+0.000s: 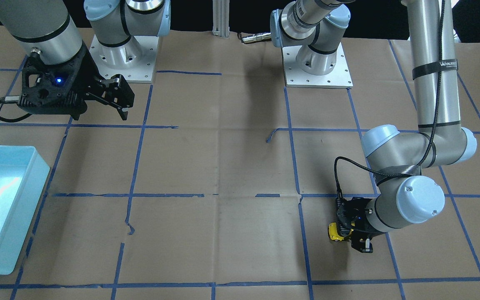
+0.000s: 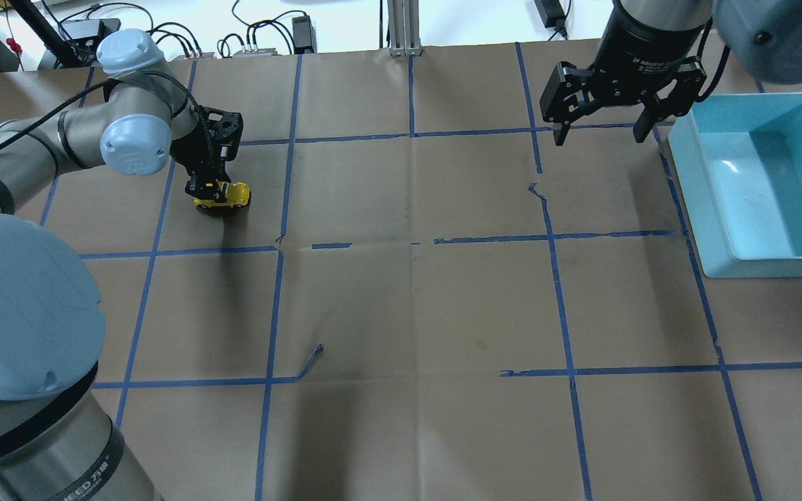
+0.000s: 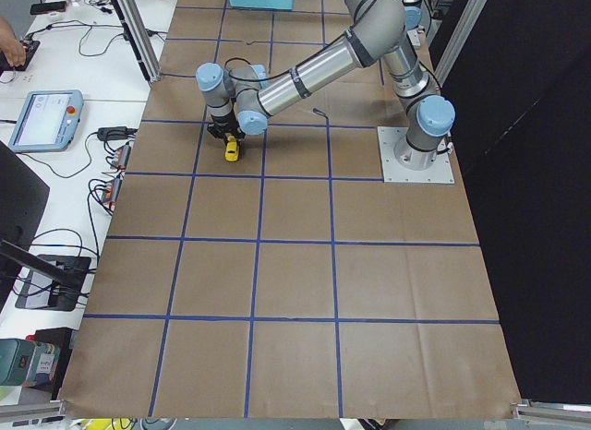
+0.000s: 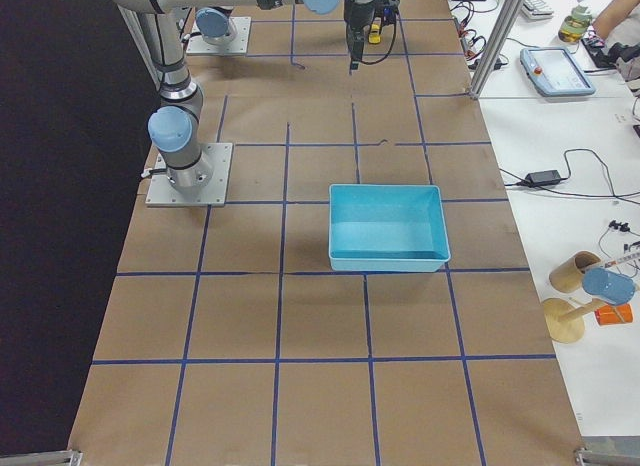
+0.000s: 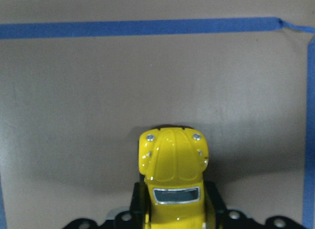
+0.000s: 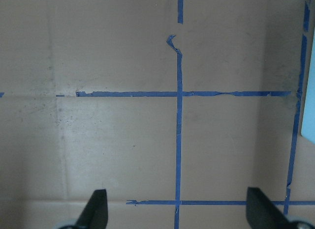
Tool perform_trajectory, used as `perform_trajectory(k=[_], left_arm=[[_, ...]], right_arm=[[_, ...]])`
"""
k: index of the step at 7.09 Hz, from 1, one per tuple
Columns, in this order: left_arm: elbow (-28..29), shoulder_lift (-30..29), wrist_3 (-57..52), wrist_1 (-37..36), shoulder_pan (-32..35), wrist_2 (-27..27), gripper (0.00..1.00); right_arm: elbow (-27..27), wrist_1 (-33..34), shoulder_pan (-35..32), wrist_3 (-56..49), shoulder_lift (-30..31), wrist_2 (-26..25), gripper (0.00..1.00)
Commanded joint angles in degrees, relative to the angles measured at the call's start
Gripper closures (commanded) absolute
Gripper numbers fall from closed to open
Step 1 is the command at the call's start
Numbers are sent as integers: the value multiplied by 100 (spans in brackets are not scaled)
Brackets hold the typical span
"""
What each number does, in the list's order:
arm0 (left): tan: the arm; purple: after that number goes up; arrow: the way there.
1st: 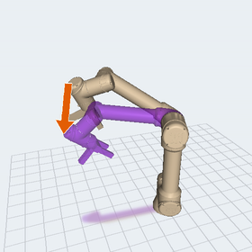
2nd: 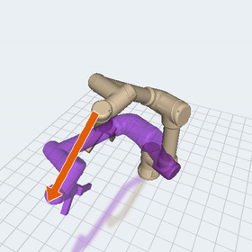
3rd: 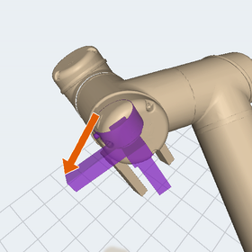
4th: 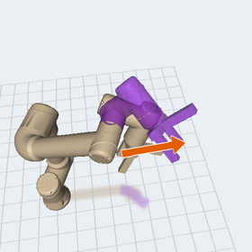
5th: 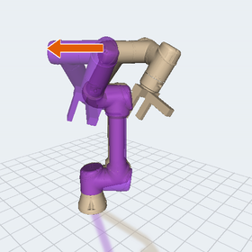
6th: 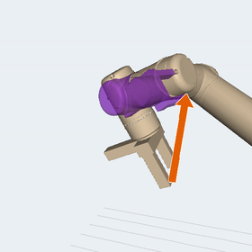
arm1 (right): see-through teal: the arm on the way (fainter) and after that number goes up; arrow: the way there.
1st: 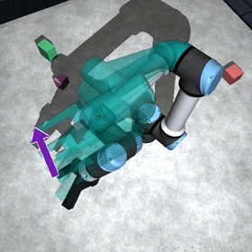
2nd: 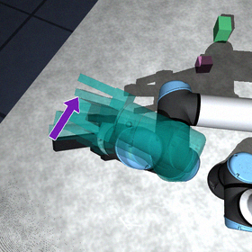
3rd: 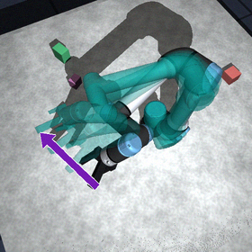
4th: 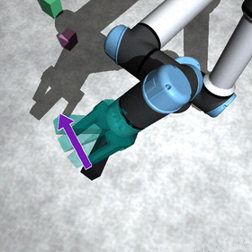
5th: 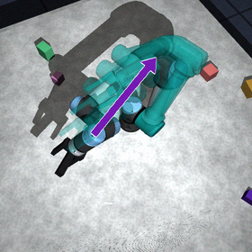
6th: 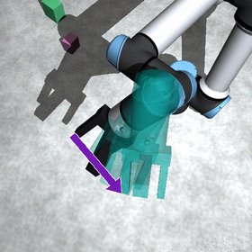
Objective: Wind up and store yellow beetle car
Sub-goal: 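Press the car down and drag it backward with the left gripper, then open and raise the left gripper, letting the car drive toward the bin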
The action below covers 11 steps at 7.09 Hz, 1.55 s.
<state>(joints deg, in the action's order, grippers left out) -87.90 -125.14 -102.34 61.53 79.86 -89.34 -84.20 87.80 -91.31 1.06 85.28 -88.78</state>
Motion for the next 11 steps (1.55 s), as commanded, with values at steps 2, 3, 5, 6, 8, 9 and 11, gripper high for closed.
perform_trajectory(k=[2, 3, 5, 6, 8, 9, 11], left_arm=[[61, 33, 117, 69, 11, 5, 2], [97, 138, 187, 139, 46, 22, 2], [106, 828, 1140, 691, 361, 13, 2], [106, 1320, 1894, 1111, 581, 22, 2], [132, 2165, 4840, 1247, 1125, -57, 2], [193, 2412, 6117, 1361, 1206, -48, 2], [482, 2826, 7889, 2288, 1224, 5, 1]], right_arm=[[0, 0, -1, 0, -3, 1, 0], [0, 0, -1, 0, -3, 1, 0], [0, 0, -1, 0, -3, 10, 0], [0, 0, -1, 0, -3, 1, 0], [0, 0, -1, -9, -20, 1, 0], [0, 0, 16, -78, -55, 10, 0], [0, 0, 8, -70, -12, -8, 0]])
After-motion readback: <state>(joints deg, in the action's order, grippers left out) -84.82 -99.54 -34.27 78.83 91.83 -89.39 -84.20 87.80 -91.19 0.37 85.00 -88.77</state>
